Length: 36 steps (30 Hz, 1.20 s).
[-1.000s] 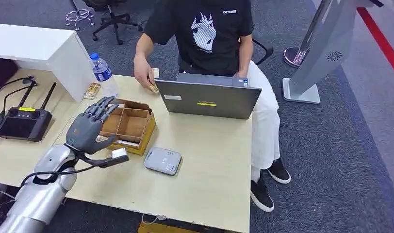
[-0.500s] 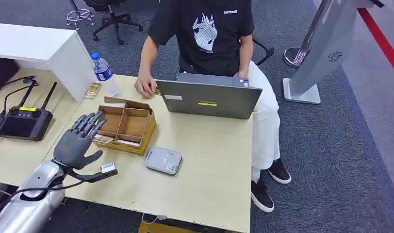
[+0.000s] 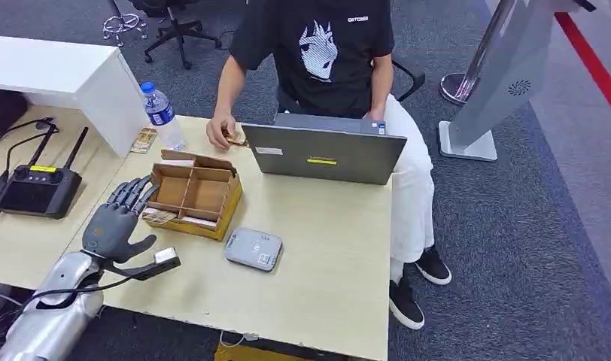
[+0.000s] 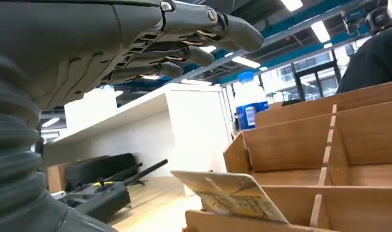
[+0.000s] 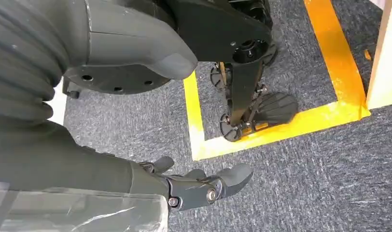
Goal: Pass the card to the sensor for recognition and then transmit it.
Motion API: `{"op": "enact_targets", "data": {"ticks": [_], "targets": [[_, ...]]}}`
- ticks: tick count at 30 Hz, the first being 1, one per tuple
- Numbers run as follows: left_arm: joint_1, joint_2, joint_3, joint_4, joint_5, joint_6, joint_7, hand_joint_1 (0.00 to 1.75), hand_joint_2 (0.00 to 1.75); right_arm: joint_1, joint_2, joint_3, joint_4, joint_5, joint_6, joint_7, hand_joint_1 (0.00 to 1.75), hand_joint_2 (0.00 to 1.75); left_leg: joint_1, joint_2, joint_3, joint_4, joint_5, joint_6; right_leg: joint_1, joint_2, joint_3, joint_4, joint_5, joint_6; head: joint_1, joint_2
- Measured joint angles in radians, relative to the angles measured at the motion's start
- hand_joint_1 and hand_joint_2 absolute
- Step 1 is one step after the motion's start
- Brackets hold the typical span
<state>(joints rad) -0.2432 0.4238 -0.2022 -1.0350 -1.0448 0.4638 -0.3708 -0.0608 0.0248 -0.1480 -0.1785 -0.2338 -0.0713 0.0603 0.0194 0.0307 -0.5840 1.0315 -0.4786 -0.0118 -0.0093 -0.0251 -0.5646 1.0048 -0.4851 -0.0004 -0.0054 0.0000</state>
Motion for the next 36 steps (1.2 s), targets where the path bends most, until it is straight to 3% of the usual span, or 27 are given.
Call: {"op": "enact_targets", "data": {"ticks": [12, 13, 14, 15, 16, 27, 36], "targets": [[-0.06, -0.047, 0.004, 0.099, -0.016, 0.036, -0.012, 0.0, 1.75, -0.002, 0.0, 0.0, 0.0, 0.014, 0.0, 0.002, 0.0, 1.75, 0.0, 0.0, 0.0, 0.0, 0.0, 0.0, 0.0, 0.0, 0.0, 0.0, 0.0, 0.0, 0.0, 0.0], [-0.063, -0.05, 0.005, 0.104, -0.016, 0.037, -0.012, 0.23, 1.75, -0.002, 0.0, 0.0, 0.0, 0.015, 0.0, 0.003, 0.0, 1.75, 0.0, 0.0, 0.0, 0.0, 0.0, 0.0, 0.0, 0.0, 0.0, 0.0, 0.0, 0.0, 0.0, 0.0], [-0.065, -0.052, 0.005, 0.108, -0.016, 0.037, -0.012, 0.23, 1.75, -0.002, 0.0, 0.0, 0.0, 0.015, 0.0, 0.003, 0.0, 1.75, 0.0, 0.0, 0.0, 0.0, 0.0, 0.0, 0.0, 0.0, 0.0, 0.0, 0.0, 0.0, 0.0, 0.0], [-0.066, -0.054, 0.005, 0.111, -0.016, 0.038, -0.012, 1.57, 1.75, -0.002, 0.0, 0.0, 0.0, 0.015, 0.0, 0.003, 0.0, 1.75, 0.0, 0.0, 0.0, 0.0, 0.0, 0.0, 0.0, 0.0, 0.0, 0.0, 0.0, 0.0, 0.0, 0.0], [-0.068, -0.056, 0.006, 0.115, -0.016, 0.038, -0.012, 1.64, 1.75, -0.002, 0.0, 0.0, 0.0, 0.015, 0.0, 0.003, 0.0, 1.75, 0.0, 0.0, 0.0, 0.0, 0.0, 0.0, 0.0, 0.0, 0.0, 0.0, 0.0, 0.0, 0.0, 0.0], [-0.074, -0.06, 0.009, 0.128, -0.01, 0.038, -0.018, 1.59, 1.75, -0.002, 0.0, 0.0, 0.0, 0.015, 0.0, 0.003, 0.0, 1.75, 0.0, 0.0, 0.0, 0.0, 0.0, 0.0, 0.0, 0.0, 0.0, 0.0, 0.0, 0.0, 0.0, 0.0], [-0.073, -0.061, 0.013, 0.128, 0.002, 0.039, -0.023, 1.64, 1.75, -0.002, 0.0, 0.0, 0.0, 0.015, 0.0, 0.002, 0.0, 1.75, 0.0, 0.0, 0.0, 0.0, 0.0, 0.0, 0.0, 0.0, 0.0, 0.0, 0.0, 0.0, 0.0, 0.0]]}}
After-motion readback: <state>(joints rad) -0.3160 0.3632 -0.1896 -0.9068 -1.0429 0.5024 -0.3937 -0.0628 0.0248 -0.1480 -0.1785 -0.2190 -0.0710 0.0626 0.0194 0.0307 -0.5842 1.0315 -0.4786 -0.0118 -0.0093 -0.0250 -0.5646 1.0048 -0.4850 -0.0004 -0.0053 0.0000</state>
